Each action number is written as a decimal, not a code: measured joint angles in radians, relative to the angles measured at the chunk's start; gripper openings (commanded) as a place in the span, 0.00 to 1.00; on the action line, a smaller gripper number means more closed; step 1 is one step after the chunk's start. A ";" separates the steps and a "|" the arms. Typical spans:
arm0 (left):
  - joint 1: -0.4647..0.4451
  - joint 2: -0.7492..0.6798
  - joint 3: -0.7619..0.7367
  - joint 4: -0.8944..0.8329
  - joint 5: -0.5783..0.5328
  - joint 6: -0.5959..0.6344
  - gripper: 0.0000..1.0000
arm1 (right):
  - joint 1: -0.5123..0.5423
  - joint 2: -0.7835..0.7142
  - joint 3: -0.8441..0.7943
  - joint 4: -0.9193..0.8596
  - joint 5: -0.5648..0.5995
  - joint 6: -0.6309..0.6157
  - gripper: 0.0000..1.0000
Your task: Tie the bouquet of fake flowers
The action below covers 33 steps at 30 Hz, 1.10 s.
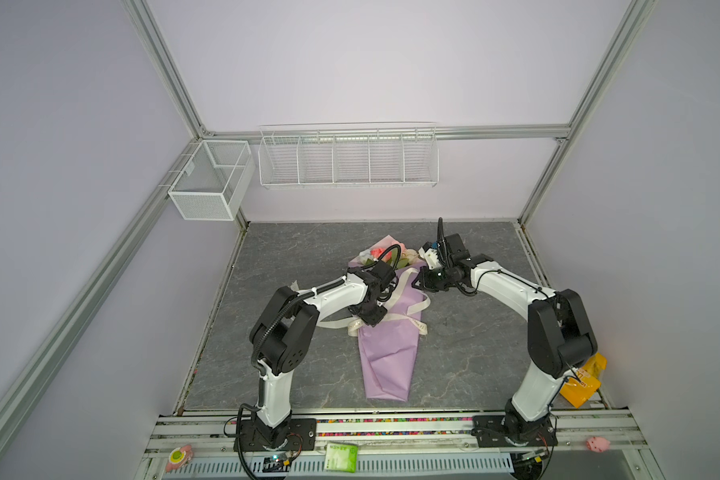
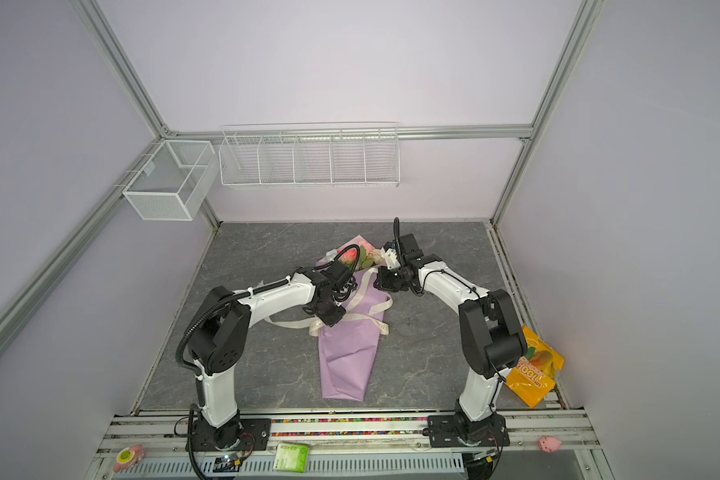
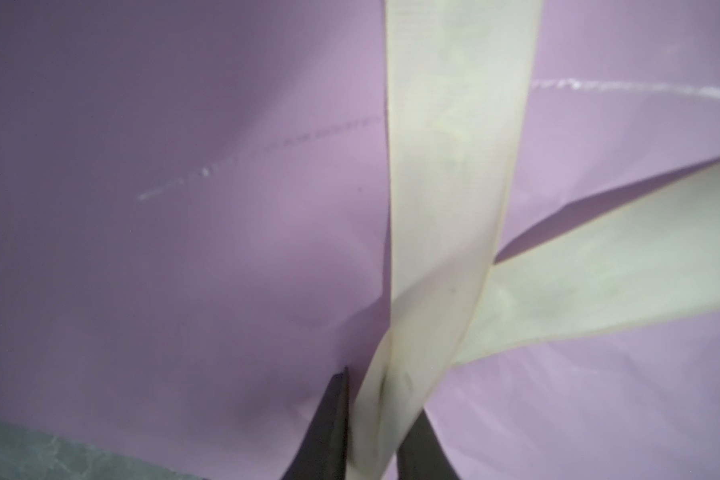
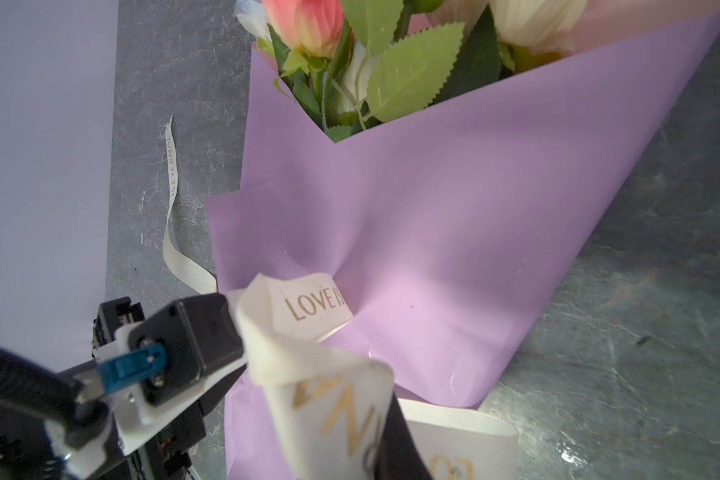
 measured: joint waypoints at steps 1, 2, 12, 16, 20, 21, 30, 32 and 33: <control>0.000 -0.002 0.000 -0.001 -0.001 -0.003 0.06 | -0.002 0.000 -0.003 0.003 -0.003 0.003 0.12; 0.000 -0.006 0.000 -0.001 0.000 -0.004 0.03 | -0.004 0.000 -0.005 0.007 -0.008 0.008 0.11; 0.000 -0.105 -0.029 0.008 0.028 -0.033 0.00 | -0.005 0.044 -0.005 0.114 -0.171 0.071 0.14; 0.000 -0.180 -0.050 0.032 0.046 -0.054 0.00 | -0.003 0.087 0.010 0.136 -0.214 0.103 0.14; 0.000 -0.234 -0.073 0.067 0.060 -0.071 0.00 | 0.015 0.143 0.074 0.116 -0.200 0.119 0.14; 0.000 -0.241 -0.078 0.074 0.064 -0.074 0.00 | 0.023 0.148 0.081 0.116 -0.200 0.121 0.14; -0.001 -0.261 -0.123 0.126 0.078 -0.102 0.00 | 0.100 0.215 0.183 0.001 -0.216 0.048 0.22; -0.001 -0.272 -0.130 0.140 0.079 -0.108 0.00 | 0.117 0.217 0.180 -0.045 -0.216 0.016 0.25; -0.001 -0.279 -0.133 0.146 0.080 -0.110 0.00 | 0.126 0.217 0.175 -0.064 -0.217 -0.003 0.27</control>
